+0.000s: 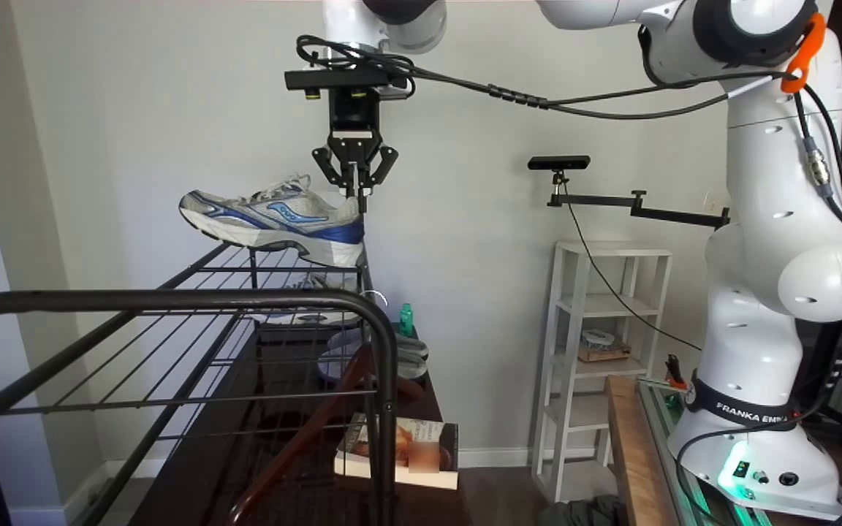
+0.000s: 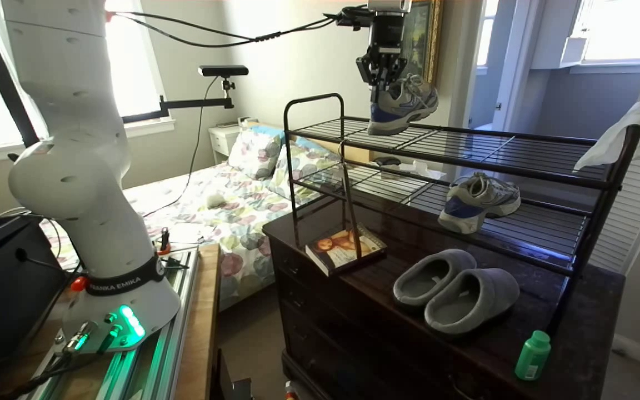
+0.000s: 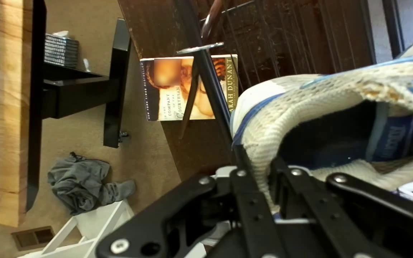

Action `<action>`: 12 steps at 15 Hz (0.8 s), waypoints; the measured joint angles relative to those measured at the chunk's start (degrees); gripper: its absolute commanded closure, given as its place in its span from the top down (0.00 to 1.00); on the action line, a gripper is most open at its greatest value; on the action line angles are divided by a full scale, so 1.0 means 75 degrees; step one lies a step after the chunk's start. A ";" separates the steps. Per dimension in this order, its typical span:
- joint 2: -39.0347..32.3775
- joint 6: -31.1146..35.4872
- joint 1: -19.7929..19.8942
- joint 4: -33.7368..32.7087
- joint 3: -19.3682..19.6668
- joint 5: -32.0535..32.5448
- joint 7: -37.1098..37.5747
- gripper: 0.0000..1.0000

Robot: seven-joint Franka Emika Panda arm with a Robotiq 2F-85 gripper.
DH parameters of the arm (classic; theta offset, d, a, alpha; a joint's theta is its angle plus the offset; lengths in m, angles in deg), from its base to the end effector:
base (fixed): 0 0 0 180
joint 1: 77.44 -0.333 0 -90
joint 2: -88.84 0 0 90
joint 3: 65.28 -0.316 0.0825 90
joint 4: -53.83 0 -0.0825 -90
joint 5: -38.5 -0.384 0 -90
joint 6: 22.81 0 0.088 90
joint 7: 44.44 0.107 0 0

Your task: Put a shoe on the top stand and put the green bottle in the shoe

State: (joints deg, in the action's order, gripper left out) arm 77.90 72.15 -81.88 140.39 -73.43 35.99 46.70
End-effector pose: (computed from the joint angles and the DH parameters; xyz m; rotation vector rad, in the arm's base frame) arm 0.6011 0.1311 0.5498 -2.4154 1.9888 0.1278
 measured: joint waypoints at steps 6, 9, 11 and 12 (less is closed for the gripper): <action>-0.0139 -0.0659 -0.0053 -0.0013 0.0144 -0.0195 -0.0017 0.62; -0.0097 -0.0591 -0.0083 -0.0069 0.0214 -0.0087 -0.0187 0.84; 0.0008 -0.0324 -0.0153 -0.0065 0.0259 0.0407 -0.0514 0.96; 0.0109 -0.0195 -0.0182 -0.0043 0.0276 0.0682 -0.0663 1.00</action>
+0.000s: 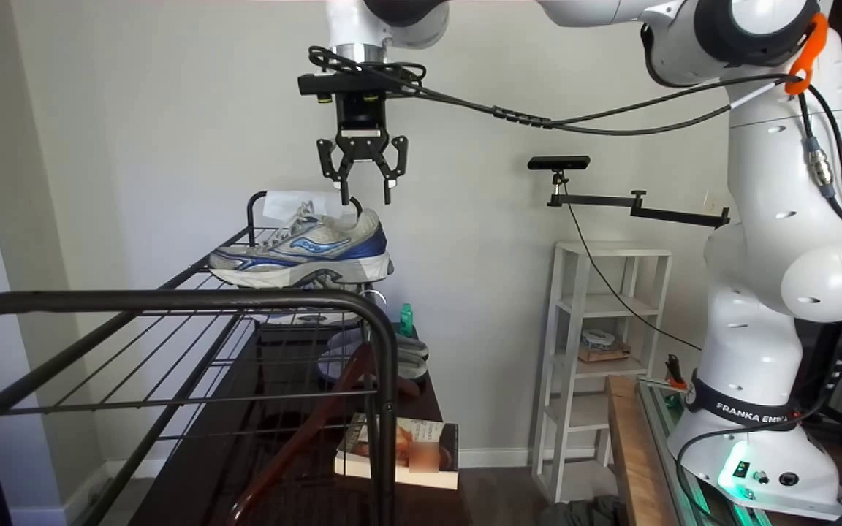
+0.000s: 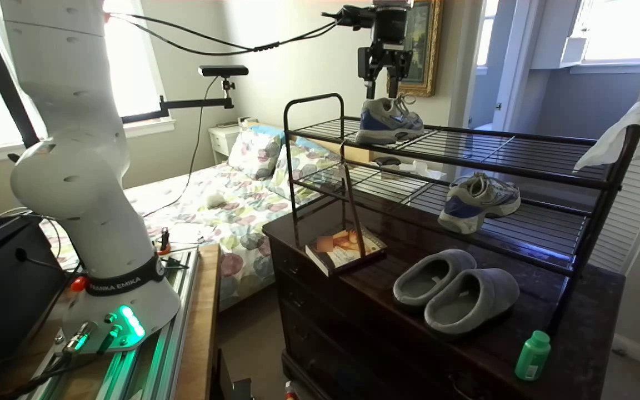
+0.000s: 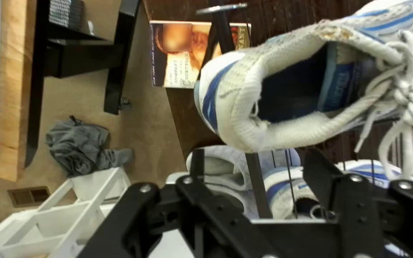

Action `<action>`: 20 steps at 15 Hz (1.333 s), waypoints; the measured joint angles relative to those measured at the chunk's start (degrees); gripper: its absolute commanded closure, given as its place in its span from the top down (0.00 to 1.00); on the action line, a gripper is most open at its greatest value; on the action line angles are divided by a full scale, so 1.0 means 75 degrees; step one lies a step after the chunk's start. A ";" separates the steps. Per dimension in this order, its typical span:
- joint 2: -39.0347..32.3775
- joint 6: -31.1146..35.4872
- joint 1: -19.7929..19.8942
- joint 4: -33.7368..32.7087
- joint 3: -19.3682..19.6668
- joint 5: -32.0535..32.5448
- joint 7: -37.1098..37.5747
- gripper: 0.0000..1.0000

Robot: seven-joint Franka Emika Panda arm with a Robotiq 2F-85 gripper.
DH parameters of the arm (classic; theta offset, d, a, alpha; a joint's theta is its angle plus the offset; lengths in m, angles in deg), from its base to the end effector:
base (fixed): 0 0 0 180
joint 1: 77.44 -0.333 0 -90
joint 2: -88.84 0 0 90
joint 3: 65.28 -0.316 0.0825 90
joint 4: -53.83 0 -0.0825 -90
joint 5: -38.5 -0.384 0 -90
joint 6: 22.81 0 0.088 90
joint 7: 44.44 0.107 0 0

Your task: Put a shoe on the top stand and put the green bottle in the shoe

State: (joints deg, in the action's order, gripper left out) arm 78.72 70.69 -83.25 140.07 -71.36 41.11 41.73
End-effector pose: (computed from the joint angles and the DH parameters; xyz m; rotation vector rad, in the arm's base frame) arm 0.5988 0.1160 0.5584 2.4634 -1.8605 -0.0183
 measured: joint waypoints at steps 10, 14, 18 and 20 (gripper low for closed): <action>0.2504 0.3620 0.0850 0.2892 0.1086 0.1297 -0.3005 1.00; 0.3132 0.4490 0.1410 0.4518 0.1733 0.0819 -0.4729 1.00; 0.3133 0.3851 0.1952 0.5480 0.1933 0.1034 -0.6059 1.00; 0.3035 0.3750 0.2172 0.5645 0.1843 0.1742 -0.5987 1.00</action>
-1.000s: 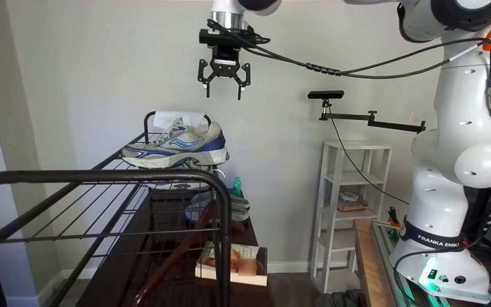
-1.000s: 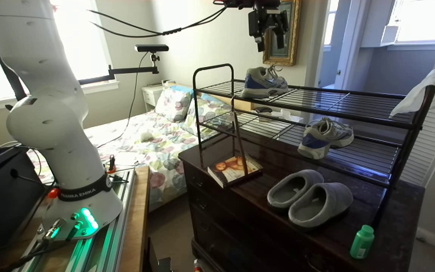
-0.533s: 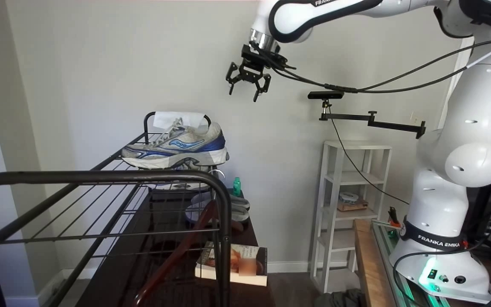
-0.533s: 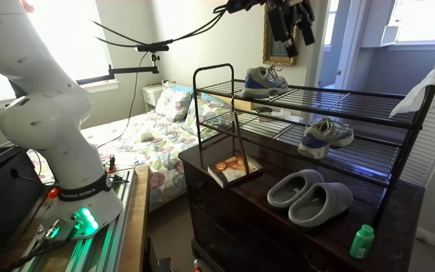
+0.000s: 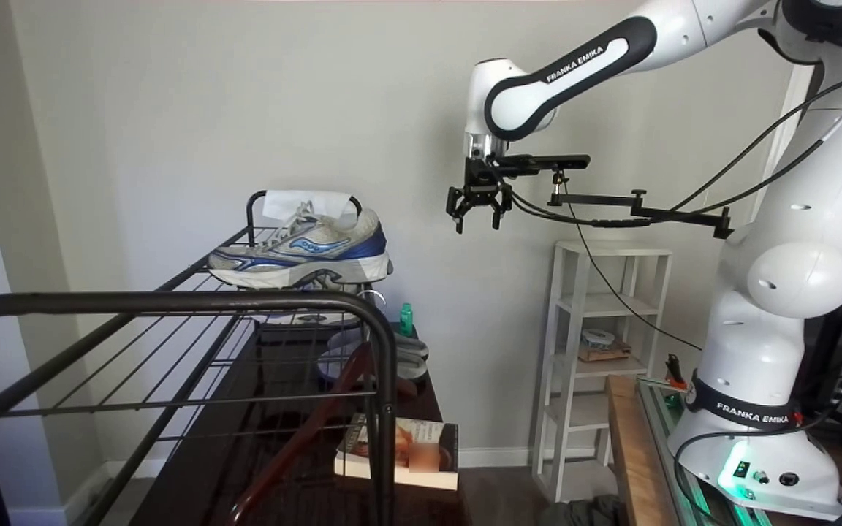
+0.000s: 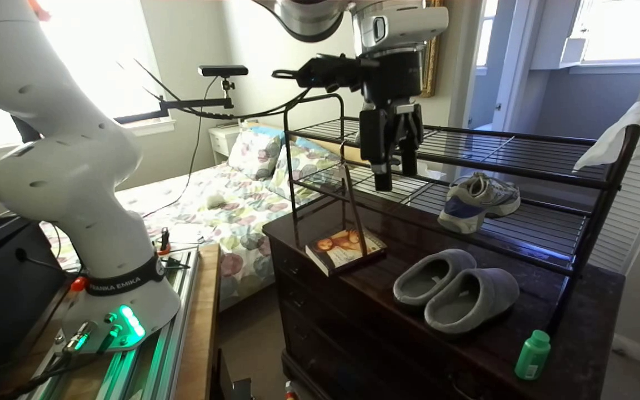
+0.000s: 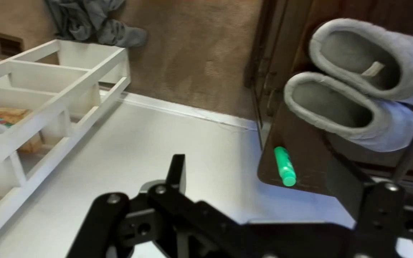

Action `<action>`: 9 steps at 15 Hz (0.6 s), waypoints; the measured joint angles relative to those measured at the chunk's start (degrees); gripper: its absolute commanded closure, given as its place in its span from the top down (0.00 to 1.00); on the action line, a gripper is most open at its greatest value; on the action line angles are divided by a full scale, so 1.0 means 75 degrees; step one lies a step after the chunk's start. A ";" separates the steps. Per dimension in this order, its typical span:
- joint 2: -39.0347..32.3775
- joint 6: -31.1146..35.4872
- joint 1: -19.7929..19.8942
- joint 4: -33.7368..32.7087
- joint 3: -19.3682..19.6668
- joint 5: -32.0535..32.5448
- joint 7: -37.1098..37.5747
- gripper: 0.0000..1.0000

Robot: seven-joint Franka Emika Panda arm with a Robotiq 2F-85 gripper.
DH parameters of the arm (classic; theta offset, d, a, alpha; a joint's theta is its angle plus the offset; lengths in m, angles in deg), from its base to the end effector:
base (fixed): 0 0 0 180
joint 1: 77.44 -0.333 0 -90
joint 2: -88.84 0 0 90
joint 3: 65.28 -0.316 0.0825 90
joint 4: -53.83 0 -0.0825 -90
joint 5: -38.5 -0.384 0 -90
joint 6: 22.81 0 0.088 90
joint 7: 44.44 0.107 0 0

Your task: Put a shoe on the top stand and put the green bottle in the shoe

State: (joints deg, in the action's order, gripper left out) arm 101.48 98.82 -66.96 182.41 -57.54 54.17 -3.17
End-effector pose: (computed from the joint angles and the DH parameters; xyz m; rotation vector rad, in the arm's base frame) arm 0.4628 -0.1676 0.4680 2.6525 -1.2879 0.2056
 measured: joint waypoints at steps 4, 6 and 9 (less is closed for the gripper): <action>-0.0133 0.0072 0.0118 0.0032 -0.0154 0.0458 0.0300 1.00; -0.0131 0.0072 0.0118 0.0031 -0.0162 0.0465 0.0303 1.00; -0.0154 -0.0057 0.0132 0.0048 0.0030 0.0461 -0.0976 1.00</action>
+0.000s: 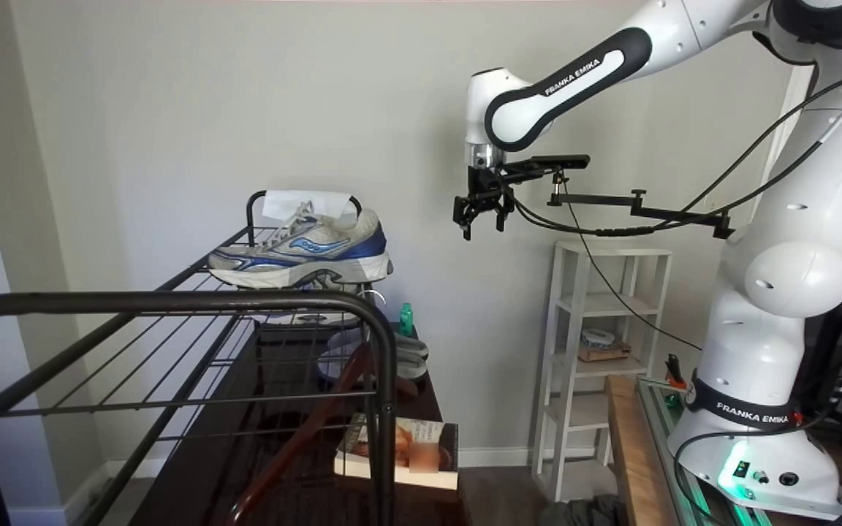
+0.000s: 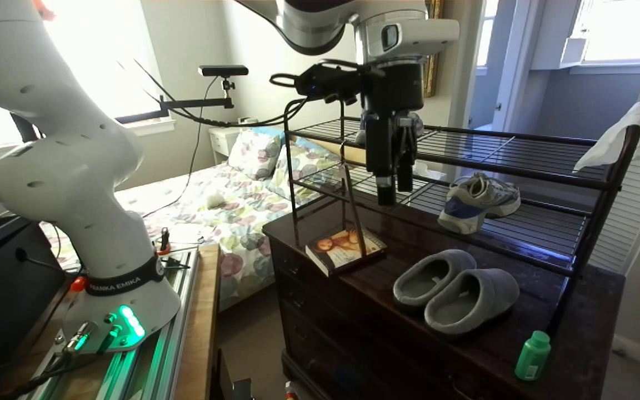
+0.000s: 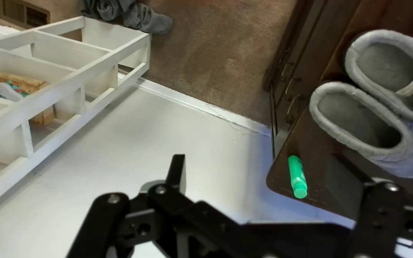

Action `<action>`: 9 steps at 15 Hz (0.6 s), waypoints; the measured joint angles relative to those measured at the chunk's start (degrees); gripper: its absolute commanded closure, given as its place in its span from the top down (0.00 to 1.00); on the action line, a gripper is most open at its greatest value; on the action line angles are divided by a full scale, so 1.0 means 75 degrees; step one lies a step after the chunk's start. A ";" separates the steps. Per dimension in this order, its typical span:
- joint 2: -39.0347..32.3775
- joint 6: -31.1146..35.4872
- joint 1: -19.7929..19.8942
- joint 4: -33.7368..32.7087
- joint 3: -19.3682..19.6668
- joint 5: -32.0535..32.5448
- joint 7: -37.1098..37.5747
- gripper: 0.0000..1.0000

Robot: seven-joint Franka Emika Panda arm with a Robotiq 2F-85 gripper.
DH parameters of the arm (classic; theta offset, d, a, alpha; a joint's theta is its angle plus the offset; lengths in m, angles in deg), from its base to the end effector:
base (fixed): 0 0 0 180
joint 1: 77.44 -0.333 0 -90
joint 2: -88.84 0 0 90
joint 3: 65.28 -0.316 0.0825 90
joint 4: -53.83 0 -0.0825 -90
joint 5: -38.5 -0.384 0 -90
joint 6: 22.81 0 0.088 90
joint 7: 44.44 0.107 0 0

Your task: Put a shoe on the top stand and put the green bottle in the shoe

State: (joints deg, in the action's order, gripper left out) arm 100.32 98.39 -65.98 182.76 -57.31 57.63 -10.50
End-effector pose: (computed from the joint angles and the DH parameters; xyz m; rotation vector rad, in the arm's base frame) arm 0.4593 -0.1801 0.4551 2.6770 -1.0768 0.1425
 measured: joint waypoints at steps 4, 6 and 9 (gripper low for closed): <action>-0.0415 -0.0007 0.0249 -0.0036 0.0680 -0.0004 -0.2399 1.00; -0.0766 -0.0071 0.0365 -0.0117 0.0861 0.0000 -0.3283 1.00; -0.1426 0.0268 0.0458 -0.0248 0.0916 0.0448 -0.3245 1.00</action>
State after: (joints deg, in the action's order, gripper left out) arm 89.63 100.40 -62.54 180.91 -50.44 60.99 -34.83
